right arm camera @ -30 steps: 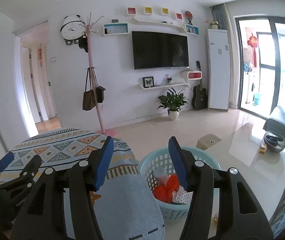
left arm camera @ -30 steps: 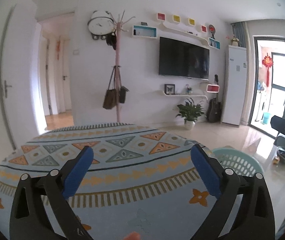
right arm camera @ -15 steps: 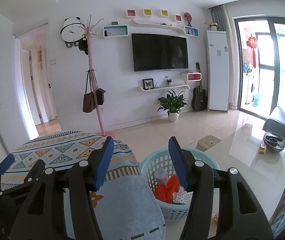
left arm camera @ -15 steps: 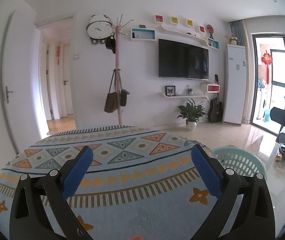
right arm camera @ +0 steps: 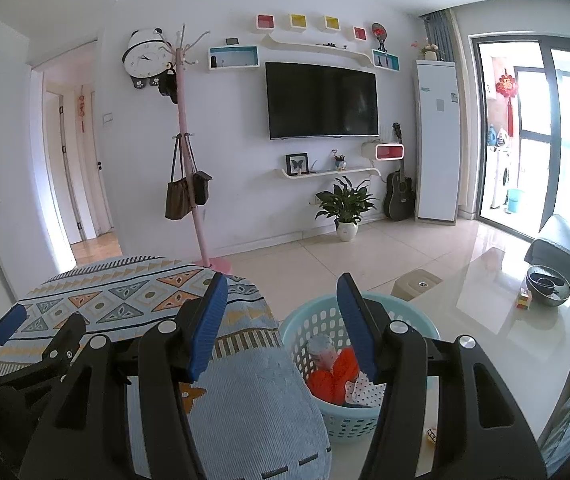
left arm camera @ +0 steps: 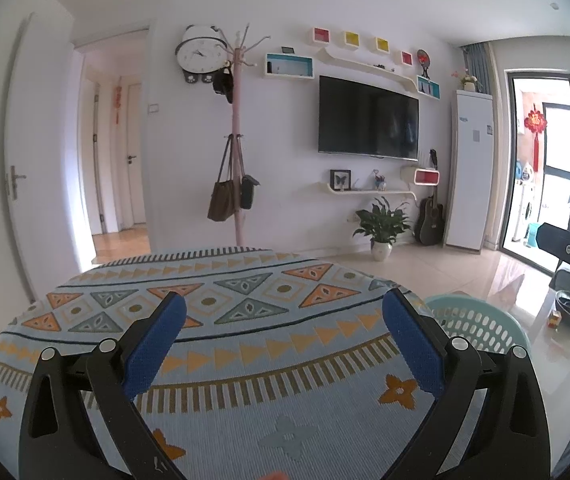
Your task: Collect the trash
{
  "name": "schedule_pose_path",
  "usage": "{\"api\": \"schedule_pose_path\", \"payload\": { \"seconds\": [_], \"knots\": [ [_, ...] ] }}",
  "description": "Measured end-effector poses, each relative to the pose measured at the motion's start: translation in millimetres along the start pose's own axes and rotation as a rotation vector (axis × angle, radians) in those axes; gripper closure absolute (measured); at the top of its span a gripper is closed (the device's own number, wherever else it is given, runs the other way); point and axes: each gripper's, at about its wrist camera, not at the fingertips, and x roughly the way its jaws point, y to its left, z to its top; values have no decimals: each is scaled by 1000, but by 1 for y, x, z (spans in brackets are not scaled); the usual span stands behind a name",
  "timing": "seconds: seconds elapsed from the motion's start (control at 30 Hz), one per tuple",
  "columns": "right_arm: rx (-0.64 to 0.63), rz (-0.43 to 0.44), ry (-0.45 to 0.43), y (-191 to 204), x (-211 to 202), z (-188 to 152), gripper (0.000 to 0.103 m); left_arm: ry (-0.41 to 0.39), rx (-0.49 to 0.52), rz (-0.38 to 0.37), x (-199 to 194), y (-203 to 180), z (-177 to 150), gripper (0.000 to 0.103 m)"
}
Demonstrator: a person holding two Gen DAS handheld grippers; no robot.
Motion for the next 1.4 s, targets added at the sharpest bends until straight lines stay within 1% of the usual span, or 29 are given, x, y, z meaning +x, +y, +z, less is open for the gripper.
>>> {"api": "schedule_pose_path", "payload": {
  "seconds": [0.5,1.4],
  "knots": [
    [-35,6,10,6,6,5,50,37,-61,-12,10,13,-1,8],
    [-23,-6,45,2,18,-5,50,26,-55,-5,8,11,-3,8]
  ]
}}
